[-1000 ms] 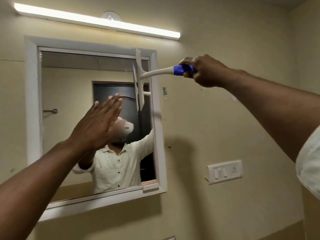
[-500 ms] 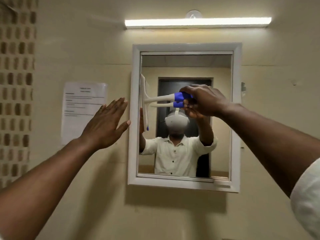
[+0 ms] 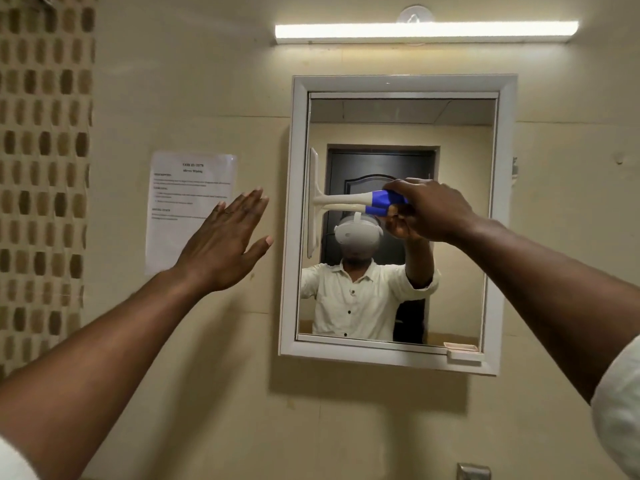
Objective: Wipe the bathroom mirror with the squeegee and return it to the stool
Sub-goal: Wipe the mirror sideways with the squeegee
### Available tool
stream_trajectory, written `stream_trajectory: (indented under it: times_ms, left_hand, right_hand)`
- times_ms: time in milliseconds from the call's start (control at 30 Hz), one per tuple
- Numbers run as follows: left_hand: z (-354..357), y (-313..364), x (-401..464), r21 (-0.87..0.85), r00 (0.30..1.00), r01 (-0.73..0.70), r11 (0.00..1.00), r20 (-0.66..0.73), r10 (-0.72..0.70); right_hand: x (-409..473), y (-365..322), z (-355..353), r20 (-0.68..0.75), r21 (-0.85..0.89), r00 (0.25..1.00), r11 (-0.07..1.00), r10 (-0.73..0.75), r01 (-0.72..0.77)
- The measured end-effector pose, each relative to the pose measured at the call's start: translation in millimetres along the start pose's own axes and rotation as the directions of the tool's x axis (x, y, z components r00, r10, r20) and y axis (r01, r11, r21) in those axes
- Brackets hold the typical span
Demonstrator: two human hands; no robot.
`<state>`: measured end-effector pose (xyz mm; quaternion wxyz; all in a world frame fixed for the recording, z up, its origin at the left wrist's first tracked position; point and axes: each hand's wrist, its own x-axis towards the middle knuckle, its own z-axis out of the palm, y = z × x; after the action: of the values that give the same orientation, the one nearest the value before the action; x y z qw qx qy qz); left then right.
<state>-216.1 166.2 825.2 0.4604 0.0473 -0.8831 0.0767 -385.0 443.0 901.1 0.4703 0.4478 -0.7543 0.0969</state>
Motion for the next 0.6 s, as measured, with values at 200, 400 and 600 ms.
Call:
stream_trajectory:
  times_ms: [200, 400, 600]
  left_hand:
    - [12, 12, 7, -0.018, 1.0, -0.02, 1.0, -0.001, 0.02]
    - [25, 33, 17, -0.072, 0.999, -0.044, 0.996, -0.001, 0.044]
    - [42, 80, 35, -0.197, 0.995, -0.095, 0.976, -0.011, 0.094]
  right_hand:
    - [0, -1, 5, 0.006, -0.007, 1.0, 1.0, -0.005, 0.005]
    - [-9, 12, 4, 0.021, -0.009, 1.0, 1.0, 0.011, -0.011]
    - [-43, 47, -9, 0.064, -0.005, 0.993, 0.995, 0.097, -0.096]
